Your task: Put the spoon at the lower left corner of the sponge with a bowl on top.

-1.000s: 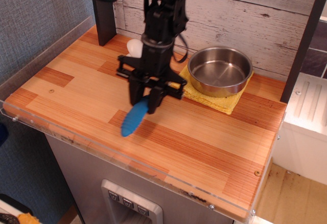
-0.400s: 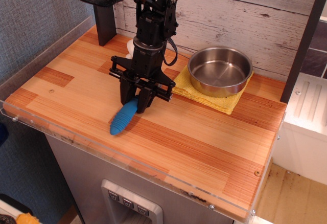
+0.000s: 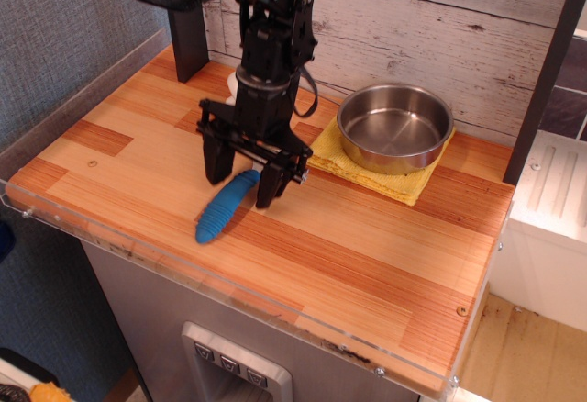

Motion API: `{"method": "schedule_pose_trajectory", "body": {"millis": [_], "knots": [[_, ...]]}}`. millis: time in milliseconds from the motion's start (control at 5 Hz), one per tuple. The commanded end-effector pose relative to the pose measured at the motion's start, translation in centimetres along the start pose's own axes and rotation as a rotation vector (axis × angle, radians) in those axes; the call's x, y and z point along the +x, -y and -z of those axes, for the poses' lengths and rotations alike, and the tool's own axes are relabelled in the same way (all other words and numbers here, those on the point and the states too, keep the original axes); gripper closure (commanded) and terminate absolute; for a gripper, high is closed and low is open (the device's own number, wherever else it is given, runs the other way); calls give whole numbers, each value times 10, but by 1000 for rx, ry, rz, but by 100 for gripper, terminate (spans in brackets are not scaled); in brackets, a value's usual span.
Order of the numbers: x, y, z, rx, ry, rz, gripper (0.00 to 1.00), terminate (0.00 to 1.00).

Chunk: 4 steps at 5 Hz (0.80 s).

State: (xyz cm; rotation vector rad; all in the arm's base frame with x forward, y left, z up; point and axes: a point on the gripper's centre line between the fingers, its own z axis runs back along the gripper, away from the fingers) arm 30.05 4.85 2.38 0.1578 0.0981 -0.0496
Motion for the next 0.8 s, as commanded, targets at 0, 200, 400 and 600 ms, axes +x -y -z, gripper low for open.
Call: {"method": "schedule_pose_trajectory", "body": {"millis": [0,200,400,600], "knots": [[-15,-18,-44,-51,111,-34,0,0],[-16,-23,-34,-98,78,31,0,0],[-16,-23,-34,-98,78,31,0,0],[-16,-23,-34,-98,78,31,0,100]]}}
